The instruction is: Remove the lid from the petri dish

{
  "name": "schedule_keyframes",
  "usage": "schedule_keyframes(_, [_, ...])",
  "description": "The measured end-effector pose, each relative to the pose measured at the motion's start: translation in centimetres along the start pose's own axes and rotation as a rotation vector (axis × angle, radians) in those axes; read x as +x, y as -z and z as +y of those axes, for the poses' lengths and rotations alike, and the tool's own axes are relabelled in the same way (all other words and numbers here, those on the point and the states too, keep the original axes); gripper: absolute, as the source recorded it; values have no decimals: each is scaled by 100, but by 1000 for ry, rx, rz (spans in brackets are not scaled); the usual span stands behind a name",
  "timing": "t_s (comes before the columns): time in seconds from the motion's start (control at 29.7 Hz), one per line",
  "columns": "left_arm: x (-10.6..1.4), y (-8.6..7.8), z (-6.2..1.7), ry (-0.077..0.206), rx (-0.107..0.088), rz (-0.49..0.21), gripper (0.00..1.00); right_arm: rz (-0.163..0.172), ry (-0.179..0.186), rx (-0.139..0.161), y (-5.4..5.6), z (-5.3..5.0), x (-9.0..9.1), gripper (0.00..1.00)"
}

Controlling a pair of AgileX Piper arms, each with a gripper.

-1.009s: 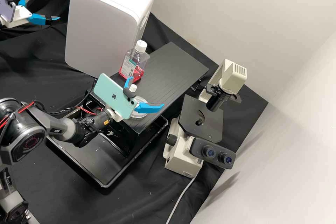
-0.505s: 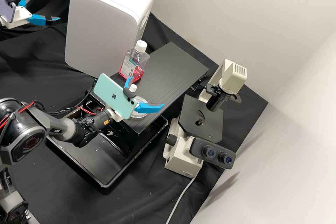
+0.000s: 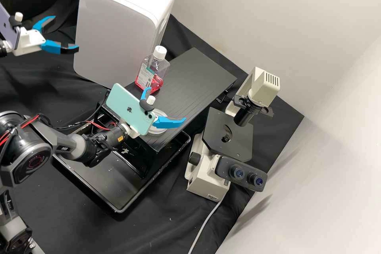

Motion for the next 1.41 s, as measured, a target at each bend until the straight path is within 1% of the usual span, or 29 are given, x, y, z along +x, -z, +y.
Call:
schedule_keyframes(0.03, [-28, -45, -76, 30, -1, -18, 100, 0, 0, 0, 0, 0, 0, 100])
schedule_keyframes(0.07, [-54, -72, -127, 52, 1, -31, 100, 0, 0, 0, 0, 0, 0, 100])
schedule_keyframes(0.13, [-104, -120, -201, 86, -1, -58, 100, 0, 0, 0, 0, 0, 0, 100])
schedule_keyframes(0.17, [-136, -150, -242, 106, -7, -76, 100, 0, 0, 0, 0, 0, 0, 100])
schedule_keyframes(0.2, [-164, -186, -275, 123, -7, -97, 100, 0, 0, 0, 0, 0, 0, 100])
schedule_keyframes(0.3, [-273, -273, -356, 171, -14, -158, 100, 0, 0, 0, 0, 0, 0, 100])
schedule_keyframes(0.34, [-301, -296, -375, 184, -19, -174, 100, 0, 0, 0, 0, 0, 0, 100])
schedule_keyframes(0.4, [-383, -349, -429, 218, -30, -208, 100, 0, 0, 0, 0, 0, 0, 100])
schedule_keyframes(0.44, [-414, -367, -449, 231, -31, -220, 100, 0, 0, 0, 0, 0, 0, 100])
schedule_keyframes(0.47, [-441, -377, -465, 242, -37, -229, 100, 0, 0, 0, 0, 0, 0, 100])
schedule_keyframes(0.5, [-463, -388, -467, 248, -44, -236, 100, 0, 0, 0, 0, 0, 0, 100])
schedule_keyframes(0.57, [-496, -403, -471, 256, -49, -250, 100, 0, 0, 0, 0, 0, 0, 100])
schedule_keyframes(0.64, [-517, -413, -471, 262, -58, -265, 100, 0, 0, 0, 0, 0, 0, 100])
schedule_keyframes(0.67, [-523, -422, -468, 263, -59, -276, 100, 0, 0, 0, 0, 0, 0, 100])
schedule_keyframes(0.74, [-544, -428, -471, 272, -74, -287, 100, 0, 0, 0, 0, 0, 0, 100])
schedule_keyframes(0.77, [-551, -435, -468, 273, -74, -296, 100, 0, 0, 0, 0, 0, 0, 100])
schedule_keyframes(0.81, [-564, -450, -474, 279, -70, -312, 100, 0, 0, 0, 0, 0, 0, 100])
schedule_keyframes(0.84, [-566, -454, -470, 277, -71, -314, 100, 0, 0, 0, 0, 0, 0, 100])
schedule_keyframes(0.98, [-636, -492, -496, 298, -63, -346, 100, 0, 0, 0, 0, 0, 0, 100])
schedule_keyframes(1.14, [-714, -550, -530, 322, -57, -379, 100, 0, 0, 0, 0, 0, 0, 100])
schedule_keyframes(1.18, [-721, -565, -533, 324, -57, -387, 100, 0, 0, 0, 0, 0, 0, 100])
schedule_keyframes(1.28, [-742, -605, -542, 327, -43, -408, 100, 0, 0, 0, 0, 0, 0, 100])
schedule_keyframes(1.41, [-763, -645, -550, 332, -42, -426, 100, 0, 0, 0, 0, 0, 0, 100])
